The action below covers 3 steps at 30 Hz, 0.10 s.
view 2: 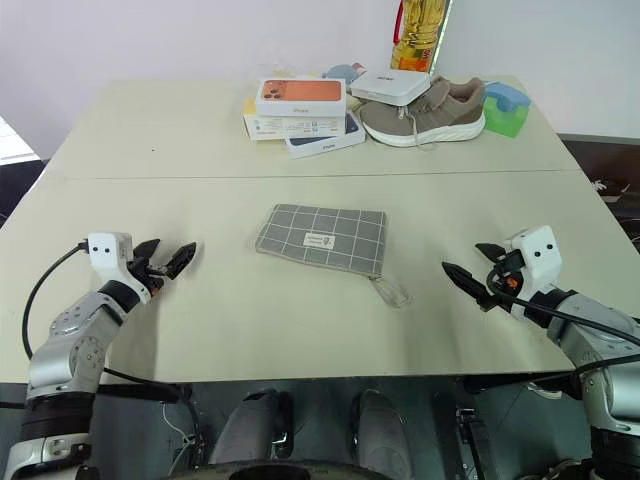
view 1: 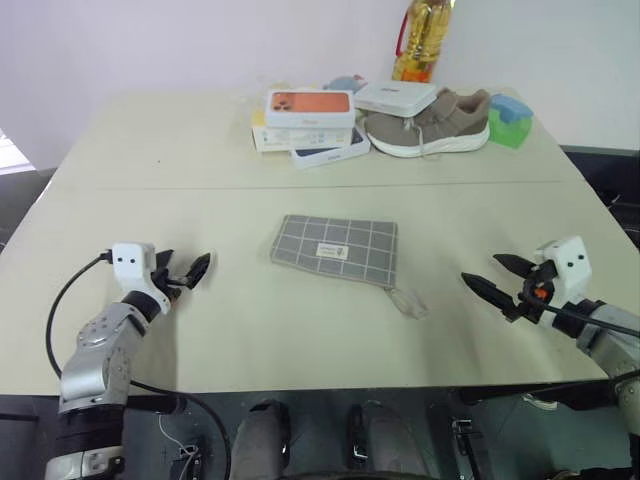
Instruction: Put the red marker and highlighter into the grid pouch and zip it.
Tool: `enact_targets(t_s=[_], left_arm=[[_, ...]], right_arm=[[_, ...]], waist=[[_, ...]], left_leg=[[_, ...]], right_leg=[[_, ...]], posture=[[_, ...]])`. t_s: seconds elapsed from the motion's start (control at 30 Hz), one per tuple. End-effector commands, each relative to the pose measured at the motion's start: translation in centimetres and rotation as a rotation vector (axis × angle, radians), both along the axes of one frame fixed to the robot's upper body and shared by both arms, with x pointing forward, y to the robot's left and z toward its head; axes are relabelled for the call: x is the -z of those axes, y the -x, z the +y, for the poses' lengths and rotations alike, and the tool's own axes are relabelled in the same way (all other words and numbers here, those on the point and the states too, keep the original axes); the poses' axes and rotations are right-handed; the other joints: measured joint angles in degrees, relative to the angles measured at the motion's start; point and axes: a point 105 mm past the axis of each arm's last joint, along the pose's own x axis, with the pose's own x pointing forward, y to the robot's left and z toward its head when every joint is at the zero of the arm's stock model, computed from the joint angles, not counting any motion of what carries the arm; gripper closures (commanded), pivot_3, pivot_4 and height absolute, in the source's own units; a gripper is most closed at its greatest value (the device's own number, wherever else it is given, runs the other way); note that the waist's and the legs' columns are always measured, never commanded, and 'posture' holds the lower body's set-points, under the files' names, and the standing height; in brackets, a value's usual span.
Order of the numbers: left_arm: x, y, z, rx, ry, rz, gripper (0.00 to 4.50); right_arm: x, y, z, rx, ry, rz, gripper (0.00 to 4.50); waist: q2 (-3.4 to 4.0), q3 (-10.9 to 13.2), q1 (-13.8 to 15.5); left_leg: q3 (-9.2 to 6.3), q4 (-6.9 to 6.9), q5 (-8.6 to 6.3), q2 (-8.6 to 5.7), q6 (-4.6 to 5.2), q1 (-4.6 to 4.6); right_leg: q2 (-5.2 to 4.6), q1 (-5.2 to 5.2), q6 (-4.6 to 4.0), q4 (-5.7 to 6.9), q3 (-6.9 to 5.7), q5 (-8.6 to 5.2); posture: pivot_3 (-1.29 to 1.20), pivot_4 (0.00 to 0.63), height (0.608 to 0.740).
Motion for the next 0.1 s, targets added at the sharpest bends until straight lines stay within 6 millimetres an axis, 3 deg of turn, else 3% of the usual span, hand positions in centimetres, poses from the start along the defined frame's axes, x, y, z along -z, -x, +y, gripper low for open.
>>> enact_targets(t_s=[0.03,0.1], left_arm=[[-0.62,0.33,0.14,0.030,-0.054,0.008,0.04],[-0.40,0.38,-0.11,0.055,-0.058,0.032,0.04]], right_arm=[[-0.68,0.03,0.37,-0.019,0.009,-0.035,0.50],[-0.64,0.06,0.53,-0.024,0.011,-0.034,0.50]], waist=[[0.00,0.00,0.00],[0.00,0.00,0.01]], left_leg=[[0.00,0.00,0.00,0.00,0.00,0.00],[-0.01,0.00,0.00,0.01,0.00,0.00]], right_leg=[[0.00,0.00,0.00,0.00,0.00,0.00],[0.00,0.00,-0.01,0.00,0.00,0.00]], posture=[[0.00,0.150,0.724],[0.00,0.150,0.724]])
